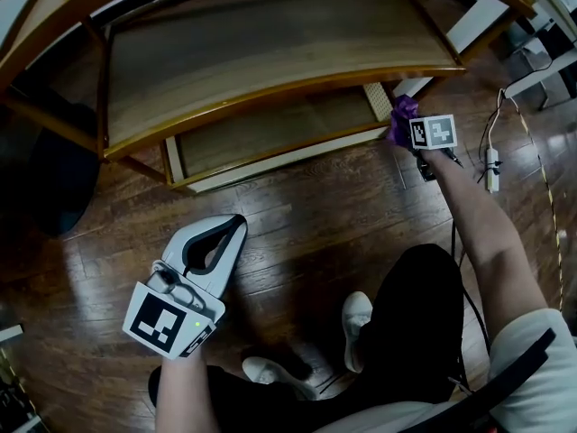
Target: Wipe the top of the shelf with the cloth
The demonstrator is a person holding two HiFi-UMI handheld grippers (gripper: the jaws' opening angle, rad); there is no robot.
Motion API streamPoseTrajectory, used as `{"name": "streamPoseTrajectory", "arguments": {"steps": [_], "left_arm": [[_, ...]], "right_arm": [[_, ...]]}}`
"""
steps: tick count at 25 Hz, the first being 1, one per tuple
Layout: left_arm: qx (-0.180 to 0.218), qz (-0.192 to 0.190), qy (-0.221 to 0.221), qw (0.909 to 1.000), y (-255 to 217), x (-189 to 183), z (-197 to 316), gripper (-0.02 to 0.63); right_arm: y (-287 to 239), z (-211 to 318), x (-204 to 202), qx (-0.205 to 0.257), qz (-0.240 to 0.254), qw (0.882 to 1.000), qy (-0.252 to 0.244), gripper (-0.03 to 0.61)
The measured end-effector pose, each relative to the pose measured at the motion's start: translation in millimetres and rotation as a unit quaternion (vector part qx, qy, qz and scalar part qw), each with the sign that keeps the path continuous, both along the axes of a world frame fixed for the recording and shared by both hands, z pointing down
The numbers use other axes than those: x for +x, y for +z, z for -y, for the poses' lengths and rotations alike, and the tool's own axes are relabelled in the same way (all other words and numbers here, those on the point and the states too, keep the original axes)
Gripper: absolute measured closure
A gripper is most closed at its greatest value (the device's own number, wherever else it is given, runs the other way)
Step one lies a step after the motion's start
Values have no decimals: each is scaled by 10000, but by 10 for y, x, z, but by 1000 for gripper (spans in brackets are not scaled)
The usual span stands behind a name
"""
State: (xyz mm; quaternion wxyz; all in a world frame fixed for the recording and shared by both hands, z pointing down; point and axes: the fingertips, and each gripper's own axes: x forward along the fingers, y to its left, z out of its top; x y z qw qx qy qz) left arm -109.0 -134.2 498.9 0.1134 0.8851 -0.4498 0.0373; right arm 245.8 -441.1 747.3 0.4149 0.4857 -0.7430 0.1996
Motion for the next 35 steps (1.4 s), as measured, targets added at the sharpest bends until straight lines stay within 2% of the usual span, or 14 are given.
{"name": "streamPoseTrajectory", "arguments": {"steps": [1, 3, 5, 7, 11, 15, 17, 21, 25, 27, 29, 32, 35], "left_arm": [[-10, 8, -68, 10000, -3, -28, 4, 595], [-26, 4, -275, 9996, -17, -119, 22, 595], [37, 52, -430, 9991, -65, -211, 40, 595], [166, 185, -469, 9986, -129, -279, 63, 595], [313, 335, -648, 9968, -219, -434, 106, 595], [272, 812, -1039, 9909, -204, -713, 100, 595], [130, 919, -1323, 9869, -168, -899, 84, 595], [53, 705, -1810, 9809, -240, -1196, 16, 595], [-22, 724, -1860, 9799, -243, -1175, -89, 595], [-52, 752, -1760, 9815, -240, -1106, -127, 595], [-68, 699, -1682, 9833, -241, -1048, -154, 595], [-67, 637, -1549, 9859, -233, -952, -177, 595], [-70, 642, -1412, 9879, -204, -874, -166, 595]], "right_arm": [[-35, 6, 34, 134, 9, 9998, 122, 480], [-164, -6, -99, 491, 326, 9981, 178, 480], [-299, -145, -572, 626, 879, 9939, -216, 480], [-411, -429, -1246, 481, 1351, 9851, -950, 480], [-448, -1266, -2473, -13, 1688, 9531, -2512, 480], [-298, -1944, -3409, -63, 1600, 9164, -3668, 480], [-181, -2214, -3757, -111, 1674, 9022, -3973, 480], [114, -2616, -4300, -262, 1783, 8818, -4359, 480], [322, -2965, -4834, -273, 1675, 8564, -4876, 480], [379, -3028, -5083, -229, 1686, 8523, -4946, 480], [456, -3006, -5237, -198, 1643, 8549, -4917, 480], [571, -2877, -5240, -141, 1563, 8659, -4750, 480], [624, -2694, -5045, -151, 1465, 8799, -4518, 480]]}}
